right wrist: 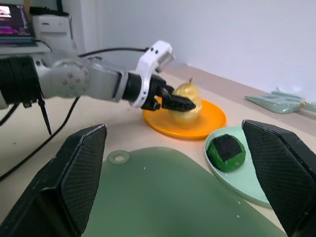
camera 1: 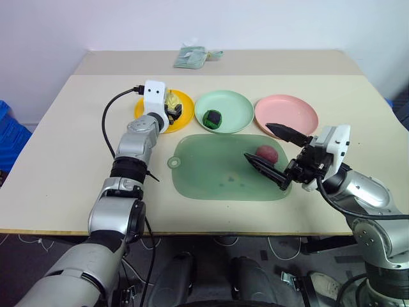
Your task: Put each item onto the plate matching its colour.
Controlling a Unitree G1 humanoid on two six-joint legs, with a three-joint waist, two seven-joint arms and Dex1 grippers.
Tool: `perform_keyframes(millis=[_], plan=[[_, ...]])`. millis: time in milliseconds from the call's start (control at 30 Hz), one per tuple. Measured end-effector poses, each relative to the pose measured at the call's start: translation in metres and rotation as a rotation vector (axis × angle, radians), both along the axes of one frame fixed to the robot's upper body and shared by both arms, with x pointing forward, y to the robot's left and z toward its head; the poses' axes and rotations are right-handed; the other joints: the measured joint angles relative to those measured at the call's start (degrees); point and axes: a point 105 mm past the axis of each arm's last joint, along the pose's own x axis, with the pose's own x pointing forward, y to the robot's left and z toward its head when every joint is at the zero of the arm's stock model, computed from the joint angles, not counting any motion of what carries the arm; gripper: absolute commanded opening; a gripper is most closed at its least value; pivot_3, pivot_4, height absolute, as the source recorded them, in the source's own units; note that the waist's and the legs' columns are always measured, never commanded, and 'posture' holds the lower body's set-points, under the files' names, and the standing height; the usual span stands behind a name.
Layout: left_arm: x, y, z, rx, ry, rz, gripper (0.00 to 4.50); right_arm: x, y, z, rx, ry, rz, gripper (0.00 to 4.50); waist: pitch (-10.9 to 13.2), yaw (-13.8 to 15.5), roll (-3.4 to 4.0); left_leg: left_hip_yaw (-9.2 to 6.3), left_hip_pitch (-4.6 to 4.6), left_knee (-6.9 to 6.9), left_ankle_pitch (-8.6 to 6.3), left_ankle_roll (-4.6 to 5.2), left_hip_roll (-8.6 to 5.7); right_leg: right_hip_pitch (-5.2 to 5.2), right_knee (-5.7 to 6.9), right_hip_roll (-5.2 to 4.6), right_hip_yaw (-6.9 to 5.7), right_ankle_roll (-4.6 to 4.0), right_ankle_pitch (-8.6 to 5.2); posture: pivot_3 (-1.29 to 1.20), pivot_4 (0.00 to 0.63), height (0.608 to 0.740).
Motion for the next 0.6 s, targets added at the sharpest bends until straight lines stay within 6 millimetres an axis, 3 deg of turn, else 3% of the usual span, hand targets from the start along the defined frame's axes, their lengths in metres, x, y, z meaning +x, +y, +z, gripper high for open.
perform_keyframes(millis=[233,333,600], plan=[[0.005,0.0034,-0.0082,0.007,-0.004,0.032,3.25,0.0071,0.0062,0.0022,0.028,-0.023,-0.029,4.5,0.0,0.0,0.0,0.02,0.0,-0.02,0.0,0.0,0.0,-0.04,0.03,0.01,0.01,0.0,0.0,0.0,0.15,0.74],[0.0061,0.0037,-0.0082,-0.009,-0.003,0.035,4.39,0.0083,0.0057,0.0017,0.024,-0.027,-0.042,4.5,0.0,0.0,0.0,0.02,0.0,0.0,0.0,0.0,-0.01,-0.03,0.04,0.01,0.0,0.0,0.0,0.0,0.15,0.74],[0.0053,0.0056,-0.004,-0.07,-0.027,0.03,4.45,0.0103,0.0042,0.0005,0.007,-0.031,-0.059,4.5,0.0,-0.1,0.01,0.02,0.0,-0.02,0.0,0.0,0.0,-0.05,0.06,0.02,0.01,0.0,0.0,0.0,0.15,0.74]])
